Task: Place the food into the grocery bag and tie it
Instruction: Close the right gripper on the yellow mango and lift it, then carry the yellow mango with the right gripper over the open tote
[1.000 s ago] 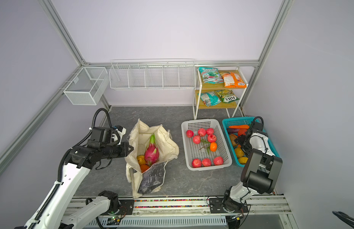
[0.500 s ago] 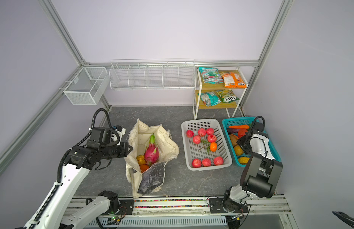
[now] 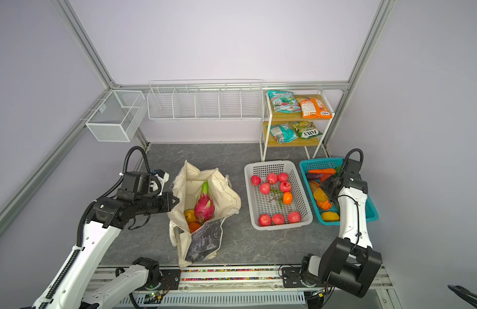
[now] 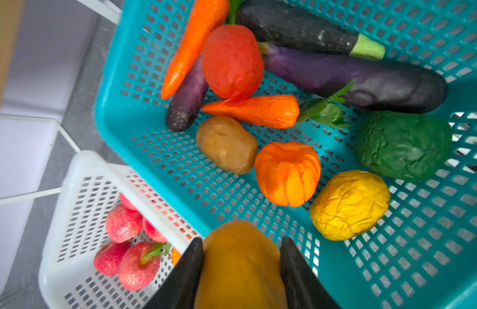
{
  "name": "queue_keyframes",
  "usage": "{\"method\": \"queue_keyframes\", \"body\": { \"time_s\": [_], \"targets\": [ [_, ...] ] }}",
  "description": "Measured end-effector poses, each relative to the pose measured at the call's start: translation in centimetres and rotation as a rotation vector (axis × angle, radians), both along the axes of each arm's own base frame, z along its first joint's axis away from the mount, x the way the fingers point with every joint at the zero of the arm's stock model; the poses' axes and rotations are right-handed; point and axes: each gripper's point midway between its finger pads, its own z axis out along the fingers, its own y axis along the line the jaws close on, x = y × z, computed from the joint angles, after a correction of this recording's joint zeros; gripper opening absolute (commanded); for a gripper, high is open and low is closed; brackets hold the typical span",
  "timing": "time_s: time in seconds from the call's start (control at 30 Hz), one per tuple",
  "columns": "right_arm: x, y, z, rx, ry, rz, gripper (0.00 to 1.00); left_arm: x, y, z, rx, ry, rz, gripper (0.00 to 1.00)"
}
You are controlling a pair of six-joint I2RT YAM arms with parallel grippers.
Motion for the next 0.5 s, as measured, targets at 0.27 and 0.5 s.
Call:
{"method": "queue_keyframes", "body": {
  "time_s": [0.27, 0.5],
  "targets": [
    [-0.1, 1.7, 4.3, -0.005, -0.078, 0.048, 0.38, 0.1, 0.0, 0.2, -0.005, -0.009, 0.001, 0.00],
    [1.2, 9.5, 8.5, 0.011, -0.156, 0.291, 0.37, 0.1, -0.1, 0.3, -0.008, -0.011, 0.004, 0.00]
  ]
}}
